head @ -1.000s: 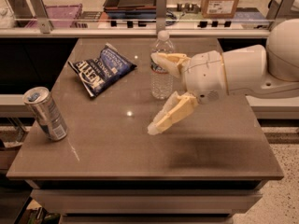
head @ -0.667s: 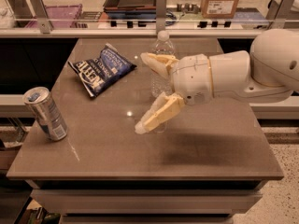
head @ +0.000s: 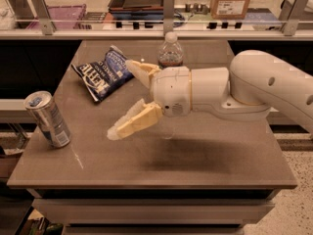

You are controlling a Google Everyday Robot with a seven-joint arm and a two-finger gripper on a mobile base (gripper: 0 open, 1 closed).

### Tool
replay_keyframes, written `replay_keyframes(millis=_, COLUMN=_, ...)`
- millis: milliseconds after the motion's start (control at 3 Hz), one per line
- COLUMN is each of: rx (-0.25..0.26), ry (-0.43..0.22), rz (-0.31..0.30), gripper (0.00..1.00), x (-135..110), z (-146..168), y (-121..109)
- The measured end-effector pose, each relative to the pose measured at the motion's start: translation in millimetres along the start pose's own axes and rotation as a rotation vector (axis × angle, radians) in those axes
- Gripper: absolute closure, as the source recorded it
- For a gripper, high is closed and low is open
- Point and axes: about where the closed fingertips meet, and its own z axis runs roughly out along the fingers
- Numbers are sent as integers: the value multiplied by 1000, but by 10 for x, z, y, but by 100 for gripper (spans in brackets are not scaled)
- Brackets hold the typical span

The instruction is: Knock redbull can over

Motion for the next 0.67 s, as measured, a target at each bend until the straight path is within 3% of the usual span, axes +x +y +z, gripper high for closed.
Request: replay_keyframes(millis=667, rx=-12, ry=-63, rz=40, gripper=0, x=-25, z=540, y=8)
